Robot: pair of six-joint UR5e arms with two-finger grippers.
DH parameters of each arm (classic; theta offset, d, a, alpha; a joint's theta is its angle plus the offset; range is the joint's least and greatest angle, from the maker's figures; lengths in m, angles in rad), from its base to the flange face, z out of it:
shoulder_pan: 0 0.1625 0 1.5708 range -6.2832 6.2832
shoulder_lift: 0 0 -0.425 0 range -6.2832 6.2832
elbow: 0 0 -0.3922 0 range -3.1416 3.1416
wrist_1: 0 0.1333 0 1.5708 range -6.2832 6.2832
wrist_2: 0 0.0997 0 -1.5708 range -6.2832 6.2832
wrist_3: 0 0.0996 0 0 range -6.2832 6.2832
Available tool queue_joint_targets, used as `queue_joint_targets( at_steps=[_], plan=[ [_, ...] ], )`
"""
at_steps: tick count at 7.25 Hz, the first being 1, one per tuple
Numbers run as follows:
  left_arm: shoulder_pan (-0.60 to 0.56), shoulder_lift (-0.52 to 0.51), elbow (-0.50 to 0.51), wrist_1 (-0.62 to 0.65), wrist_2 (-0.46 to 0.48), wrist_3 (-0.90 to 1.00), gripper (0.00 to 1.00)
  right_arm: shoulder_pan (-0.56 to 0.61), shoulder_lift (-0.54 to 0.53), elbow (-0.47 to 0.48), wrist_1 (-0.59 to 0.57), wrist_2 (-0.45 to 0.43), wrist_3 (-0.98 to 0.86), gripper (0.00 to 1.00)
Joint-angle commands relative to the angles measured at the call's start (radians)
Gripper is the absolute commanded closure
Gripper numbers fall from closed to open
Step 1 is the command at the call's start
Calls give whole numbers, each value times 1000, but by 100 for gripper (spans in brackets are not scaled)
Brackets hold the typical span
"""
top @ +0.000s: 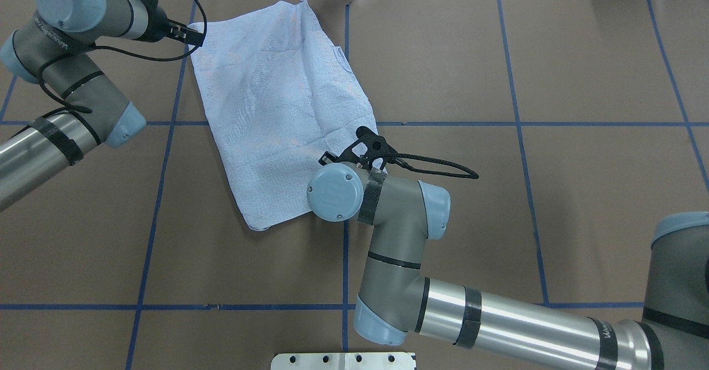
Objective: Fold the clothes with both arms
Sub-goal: 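Lower the right gripper onto the shirt's near corner and grasp it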
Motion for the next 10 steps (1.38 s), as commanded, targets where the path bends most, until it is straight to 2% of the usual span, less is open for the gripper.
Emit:
queue_joint_targets(
  at_steps=[1,2,9,10],
  plan=[
    [-1,0,0,0,1,0,0,-1,13,-14,0,0,9,66],
    [1,0,0,0,-1,0,0,-1,15,-14,0,0,15,100],
    [8,-2,-8,-2,-1,-5,0,1,13,17,-1,5,4,100],
    [18,0,-52,-11,-4,-94,0,1,13,21,0,3,3,100]
  ],
)
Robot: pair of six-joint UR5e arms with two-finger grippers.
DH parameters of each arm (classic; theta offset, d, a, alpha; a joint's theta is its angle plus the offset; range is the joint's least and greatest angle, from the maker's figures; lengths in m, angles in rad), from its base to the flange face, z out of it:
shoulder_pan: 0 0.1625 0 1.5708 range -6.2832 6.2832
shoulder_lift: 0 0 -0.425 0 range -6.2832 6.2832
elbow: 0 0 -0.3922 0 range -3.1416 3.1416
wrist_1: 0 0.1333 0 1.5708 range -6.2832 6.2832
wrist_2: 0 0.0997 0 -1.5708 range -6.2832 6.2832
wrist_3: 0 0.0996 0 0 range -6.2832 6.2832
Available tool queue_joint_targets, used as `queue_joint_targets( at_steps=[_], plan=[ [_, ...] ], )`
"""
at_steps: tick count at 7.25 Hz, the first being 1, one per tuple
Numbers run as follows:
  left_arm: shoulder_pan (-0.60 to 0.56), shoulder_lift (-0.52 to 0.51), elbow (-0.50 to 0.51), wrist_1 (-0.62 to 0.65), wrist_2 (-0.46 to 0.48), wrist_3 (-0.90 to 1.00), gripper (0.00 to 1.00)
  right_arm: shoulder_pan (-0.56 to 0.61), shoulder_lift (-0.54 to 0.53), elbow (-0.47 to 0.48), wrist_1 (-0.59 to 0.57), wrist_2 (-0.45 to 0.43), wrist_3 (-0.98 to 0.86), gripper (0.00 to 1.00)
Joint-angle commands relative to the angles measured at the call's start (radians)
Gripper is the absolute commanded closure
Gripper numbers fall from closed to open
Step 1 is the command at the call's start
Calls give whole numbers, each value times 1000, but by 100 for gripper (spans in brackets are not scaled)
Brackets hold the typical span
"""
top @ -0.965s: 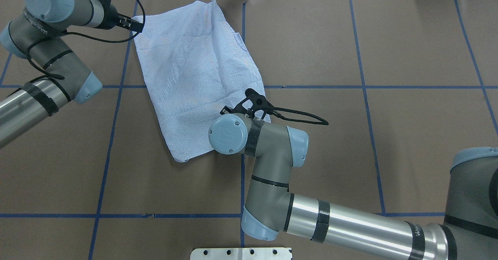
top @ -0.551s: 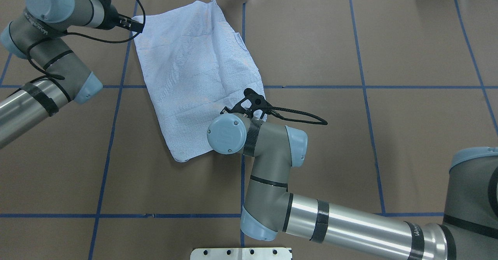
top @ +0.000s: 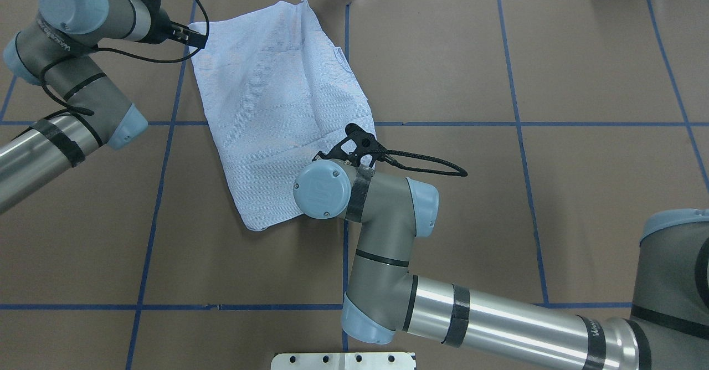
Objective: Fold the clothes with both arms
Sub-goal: 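Move the left gripper to the shirt's near edge and grasp it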
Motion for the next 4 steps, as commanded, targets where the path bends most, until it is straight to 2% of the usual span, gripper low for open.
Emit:
queue_joint_targets(
  at_steps=[1,3,4],
  plan=[
    [52,69,-138,-16,-2,-183,0,0,-2,5,2,-3,-1,100],
    [149,228,-390,-13,-1,-393,0,0,-4,7,2,-4,0,100],
    [216,323,-518,-12,7,-437,0,0,-5,7,3,-4,0,100]
  ],
)
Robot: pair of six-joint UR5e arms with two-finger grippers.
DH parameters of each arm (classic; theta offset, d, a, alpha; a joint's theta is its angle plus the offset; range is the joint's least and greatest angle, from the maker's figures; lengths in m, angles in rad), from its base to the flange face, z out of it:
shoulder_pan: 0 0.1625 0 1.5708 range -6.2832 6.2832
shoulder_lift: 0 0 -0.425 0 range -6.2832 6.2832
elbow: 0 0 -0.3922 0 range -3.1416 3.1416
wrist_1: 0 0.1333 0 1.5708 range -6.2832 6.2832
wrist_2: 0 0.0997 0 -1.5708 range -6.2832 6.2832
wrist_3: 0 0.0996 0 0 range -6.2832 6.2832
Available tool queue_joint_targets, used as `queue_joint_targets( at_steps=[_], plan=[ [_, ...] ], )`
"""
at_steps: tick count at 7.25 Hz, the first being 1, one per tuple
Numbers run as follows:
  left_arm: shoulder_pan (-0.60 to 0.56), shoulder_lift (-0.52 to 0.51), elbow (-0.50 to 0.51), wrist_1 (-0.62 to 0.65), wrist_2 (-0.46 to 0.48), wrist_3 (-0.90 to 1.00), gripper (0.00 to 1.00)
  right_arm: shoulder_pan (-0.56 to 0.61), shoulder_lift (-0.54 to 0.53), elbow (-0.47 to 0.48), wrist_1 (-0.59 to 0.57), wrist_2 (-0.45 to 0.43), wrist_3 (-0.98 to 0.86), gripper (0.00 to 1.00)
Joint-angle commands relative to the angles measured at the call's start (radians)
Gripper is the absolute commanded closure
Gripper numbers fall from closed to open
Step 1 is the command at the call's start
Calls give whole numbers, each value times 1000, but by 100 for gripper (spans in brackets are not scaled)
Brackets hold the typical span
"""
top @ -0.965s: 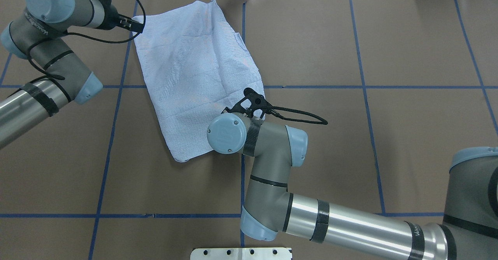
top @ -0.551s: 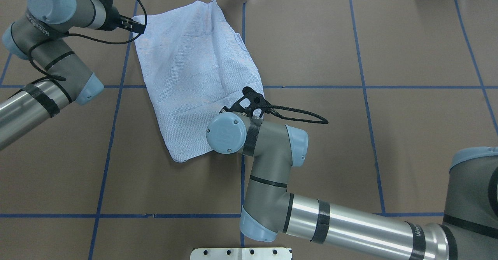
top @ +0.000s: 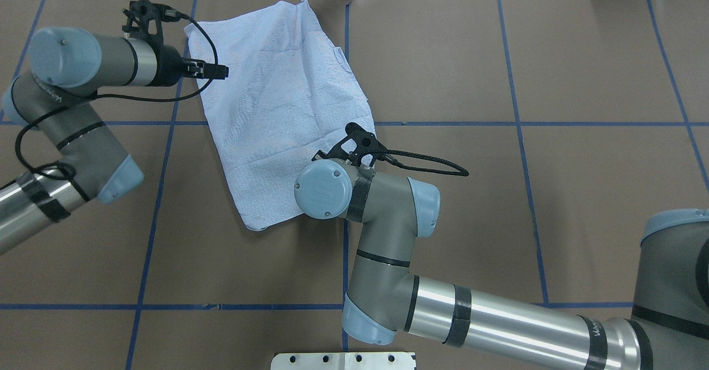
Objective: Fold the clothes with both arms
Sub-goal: 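Move the left gripper to the shirt's near edge and grasp it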
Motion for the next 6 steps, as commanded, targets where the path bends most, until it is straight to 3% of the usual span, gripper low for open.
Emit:
queue_joint_targets(
  at_steps=[1,2,3,4,6],
  plan=[
    [144,209,-263,1,20,-172,0,0,-6,2,3,0,2,100],
    [228,296,-346,4,122,-226,0,0,-8,2,3,0,2,100],
    [294,321,-359,6,178,-354,0,0,-6,2,3,0,5,100],
    [332,320,-355,9,181,-462,0,0,-8,5,3,-3,7,100],
    [446,285,-335,35,316,-637,14,0,-9,8,3,-3,10,100]
  ],
)
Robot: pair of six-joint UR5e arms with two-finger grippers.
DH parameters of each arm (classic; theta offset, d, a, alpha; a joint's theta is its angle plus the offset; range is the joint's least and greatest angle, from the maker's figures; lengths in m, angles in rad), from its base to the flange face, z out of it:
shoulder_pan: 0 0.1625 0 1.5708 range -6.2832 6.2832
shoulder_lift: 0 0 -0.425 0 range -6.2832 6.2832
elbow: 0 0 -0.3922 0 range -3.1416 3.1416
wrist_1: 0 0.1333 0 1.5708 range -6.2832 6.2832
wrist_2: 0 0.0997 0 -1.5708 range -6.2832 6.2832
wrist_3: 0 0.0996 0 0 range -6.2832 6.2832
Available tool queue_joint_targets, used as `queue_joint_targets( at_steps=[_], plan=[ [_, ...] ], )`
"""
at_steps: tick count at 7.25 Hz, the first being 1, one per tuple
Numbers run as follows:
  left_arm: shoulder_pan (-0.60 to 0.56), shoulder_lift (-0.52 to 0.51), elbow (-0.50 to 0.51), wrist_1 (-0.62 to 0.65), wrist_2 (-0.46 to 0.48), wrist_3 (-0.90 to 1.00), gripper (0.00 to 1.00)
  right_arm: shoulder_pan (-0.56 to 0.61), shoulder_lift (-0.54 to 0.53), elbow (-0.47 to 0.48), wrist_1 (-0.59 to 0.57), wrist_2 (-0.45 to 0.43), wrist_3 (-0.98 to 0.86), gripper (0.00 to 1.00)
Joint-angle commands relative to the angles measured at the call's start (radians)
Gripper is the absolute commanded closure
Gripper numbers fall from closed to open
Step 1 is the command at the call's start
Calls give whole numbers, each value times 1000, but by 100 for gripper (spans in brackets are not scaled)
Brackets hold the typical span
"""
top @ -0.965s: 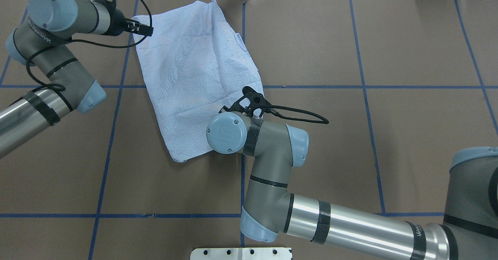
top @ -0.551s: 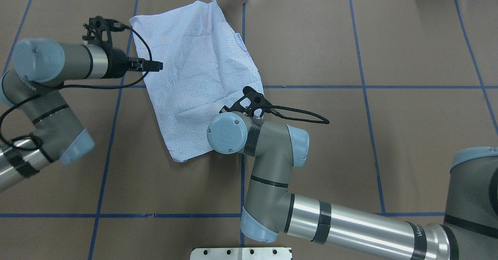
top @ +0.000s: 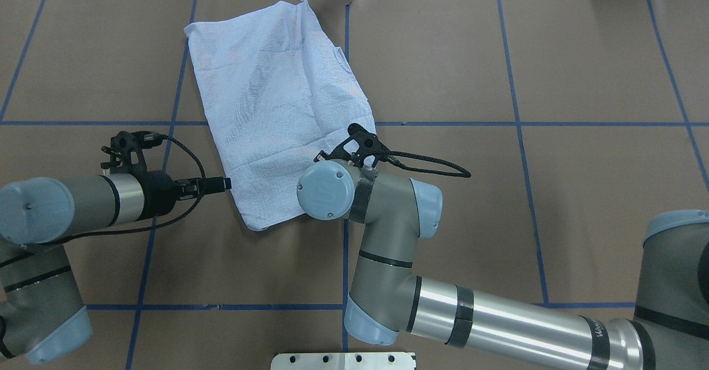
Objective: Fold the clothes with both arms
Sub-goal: 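Move the left gripper to the shirt's near edge and grasp it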
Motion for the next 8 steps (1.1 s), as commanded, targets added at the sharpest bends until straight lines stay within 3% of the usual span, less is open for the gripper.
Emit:
queue_joint_targets(
  at_steps=[1,2,6,8],
  plan=[
    [76,-55,21,48,84,-127,24,0,-1,3,0,0,2,100],
    [76,-92,30,83,84,-157,32,0,-1,3,0,0,2,100],
    [78,-137,83,109,82,-148,33,0,-1,3,2,0,3,100],
    [78,-129,48,172,73,-127,31,0,-3,3,2,0,3,100]
  ],
)
